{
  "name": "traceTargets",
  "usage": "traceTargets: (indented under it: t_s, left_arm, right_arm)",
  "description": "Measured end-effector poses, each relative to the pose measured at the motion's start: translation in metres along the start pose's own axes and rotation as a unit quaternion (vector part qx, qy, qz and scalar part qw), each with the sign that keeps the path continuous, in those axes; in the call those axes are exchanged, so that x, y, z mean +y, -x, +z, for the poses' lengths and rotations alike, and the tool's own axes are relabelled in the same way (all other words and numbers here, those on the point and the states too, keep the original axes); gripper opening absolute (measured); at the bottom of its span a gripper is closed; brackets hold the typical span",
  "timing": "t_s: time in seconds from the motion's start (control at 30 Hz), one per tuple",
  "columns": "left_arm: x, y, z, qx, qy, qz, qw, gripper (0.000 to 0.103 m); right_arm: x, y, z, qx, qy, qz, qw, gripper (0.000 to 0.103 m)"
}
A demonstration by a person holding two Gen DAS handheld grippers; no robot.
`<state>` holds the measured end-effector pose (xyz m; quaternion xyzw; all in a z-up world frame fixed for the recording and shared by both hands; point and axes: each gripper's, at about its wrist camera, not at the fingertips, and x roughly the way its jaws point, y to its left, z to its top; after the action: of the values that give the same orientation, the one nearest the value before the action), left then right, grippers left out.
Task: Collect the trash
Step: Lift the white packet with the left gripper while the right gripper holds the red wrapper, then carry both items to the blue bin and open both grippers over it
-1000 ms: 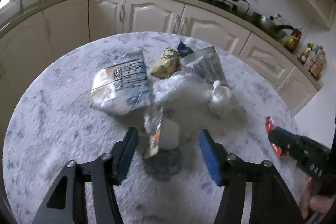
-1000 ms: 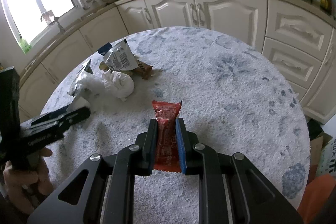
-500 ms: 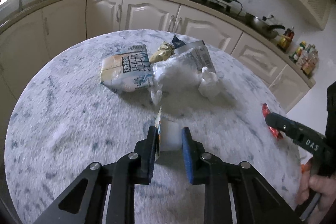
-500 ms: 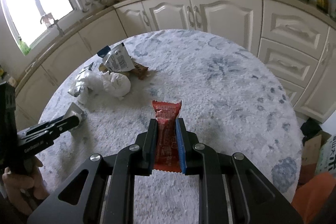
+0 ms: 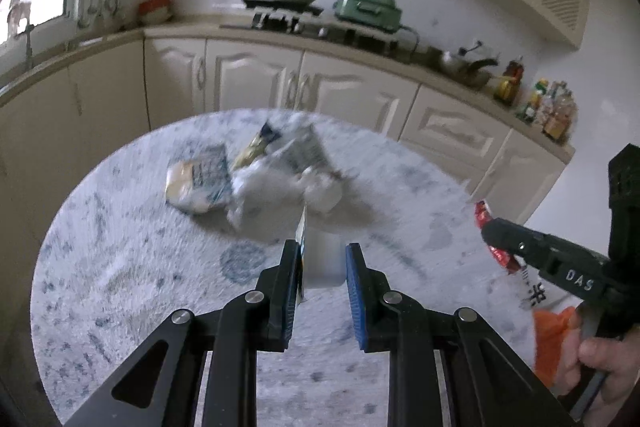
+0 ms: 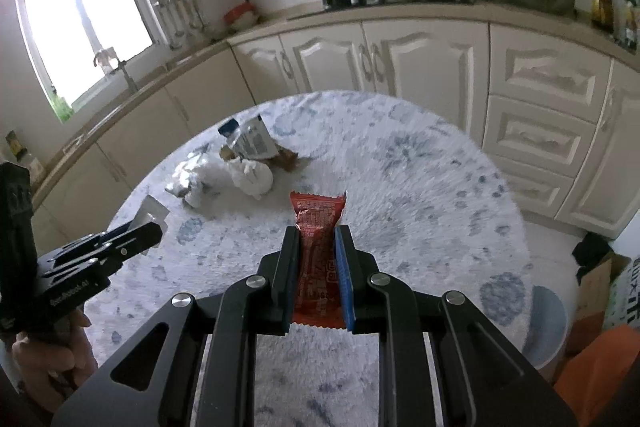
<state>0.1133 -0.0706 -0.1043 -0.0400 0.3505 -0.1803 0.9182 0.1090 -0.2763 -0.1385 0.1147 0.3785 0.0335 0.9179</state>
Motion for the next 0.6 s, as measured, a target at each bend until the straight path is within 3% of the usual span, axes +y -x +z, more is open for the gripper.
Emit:
traceTargets:
  t_s: [0.33,0.6]
  left_arm:
    - [-0.046,0.044,0.018,-0.055,-0.048,-0.032,0.9968,0.019]
    - [-0.093,0.053,0.031,-0.081,-0.085,-0.068,0.9908,0.019]
  right_arm:
    - [-0.005,0.054,0.009,-0.052,0.004,-0.011,0.999,0.018]
    - [-0.024,0.100,0.017,-0.097,-0.006,-0.031,0.995,0.018]
